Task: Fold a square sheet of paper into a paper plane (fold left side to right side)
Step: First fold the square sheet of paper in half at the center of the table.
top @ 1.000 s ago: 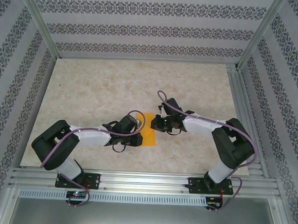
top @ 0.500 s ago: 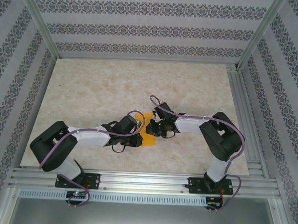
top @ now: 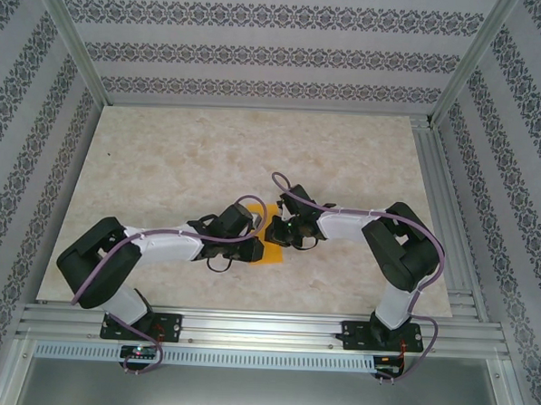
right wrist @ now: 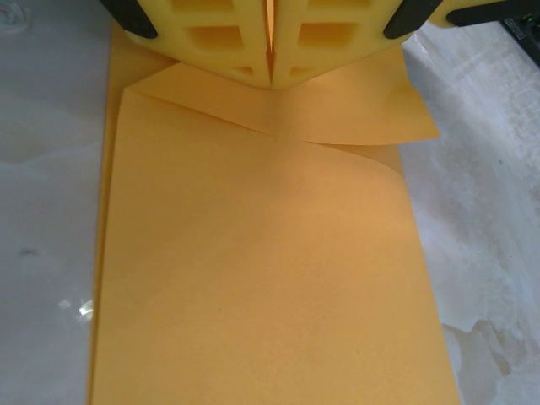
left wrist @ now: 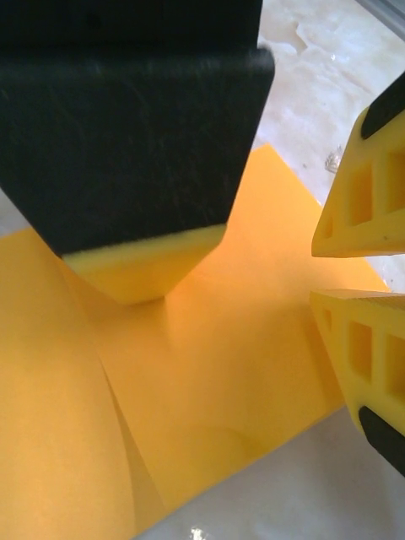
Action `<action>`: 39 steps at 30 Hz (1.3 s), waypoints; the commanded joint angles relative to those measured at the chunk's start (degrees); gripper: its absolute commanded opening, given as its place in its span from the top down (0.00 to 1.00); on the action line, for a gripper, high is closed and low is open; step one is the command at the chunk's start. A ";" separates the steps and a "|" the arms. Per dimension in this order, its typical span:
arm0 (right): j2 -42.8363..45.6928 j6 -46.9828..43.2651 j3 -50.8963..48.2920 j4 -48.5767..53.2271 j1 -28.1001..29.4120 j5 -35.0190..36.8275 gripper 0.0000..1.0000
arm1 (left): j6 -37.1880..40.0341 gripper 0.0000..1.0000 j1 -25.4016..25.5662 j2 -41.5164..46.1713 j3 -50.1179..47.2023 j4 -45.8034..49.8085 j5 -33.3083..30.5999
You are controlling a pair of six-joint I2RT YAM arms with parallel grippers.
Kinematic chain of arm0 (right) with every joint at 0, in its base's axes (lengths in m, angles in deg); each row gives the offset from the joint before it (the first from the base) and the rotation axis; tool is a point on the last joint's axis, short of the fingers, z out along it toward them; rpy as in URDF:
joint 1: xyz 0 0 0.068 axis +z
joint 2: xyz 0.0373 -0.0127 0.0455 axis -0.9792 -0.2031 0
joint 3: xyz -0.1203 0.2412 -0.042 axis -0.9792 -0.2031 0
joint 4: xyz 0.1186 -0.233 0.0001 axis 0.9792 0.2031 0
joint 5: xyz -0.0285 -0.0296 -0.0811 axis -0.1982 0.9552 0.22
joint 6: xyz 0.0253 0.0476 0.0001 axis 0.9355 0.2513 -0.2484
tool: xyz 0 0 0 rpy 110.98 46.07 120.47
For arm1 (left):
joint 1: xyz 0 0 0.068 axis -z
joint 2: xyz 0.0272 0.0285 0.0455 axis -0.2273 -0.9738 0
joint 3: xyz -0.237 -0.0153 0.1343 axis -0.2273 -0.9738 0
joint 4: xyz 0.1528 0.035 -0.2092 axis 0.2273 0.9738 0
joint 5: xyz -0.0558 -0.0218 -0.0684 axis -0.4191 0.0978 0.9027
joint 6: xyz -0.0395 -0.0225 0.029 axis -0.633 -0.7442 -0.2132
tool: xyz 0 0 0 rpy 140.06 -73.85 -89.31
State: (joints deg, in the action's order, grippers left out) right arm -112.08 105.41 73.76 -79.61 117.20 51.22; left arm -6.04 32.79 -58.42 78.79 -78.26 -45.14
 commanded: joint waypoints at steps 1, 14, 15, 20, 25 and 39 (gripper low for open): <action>-1.41 -1.26 -0.08 4.16 0.10 4.60 0.90 | 0.75 0.80 0.66 -0.80 -0.98 0.12 1.12; -1.41 -1.64 0.32 5.63 -0.07 5.60 0.90 | 0.44 0.81 0.74 0.31 -5.66 3.97 0.37; -1.49 -1.62 0.32 5.73 -0.12 5.66 0.90 | 0.24 0.81 0.82 0.54 -5.84 4.15 0.41; -1.37 -1.79 0.54 6.05 -0.17 5.66 0.90 | -0.58 0.81 2.01 2.30 -7.07 5.47 0.85; -1.46 -1.89 0.62 6.10 -0.29 5.60 0.90 | -0.36 0.81 3.93 4.38 -6.52 8.73 0.52; -0.77 -1.76 -0.07 5.62 -0.24 5.49 0.90 | -1.40 0.77 0.38 13.65 -1.50 9.91 -0.54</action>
State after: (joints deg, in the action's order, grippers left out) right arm -112.06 104.56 74.54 -77.69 117.20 51.83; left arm -6.55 34.67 -45.24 74.99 -67.79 -46.23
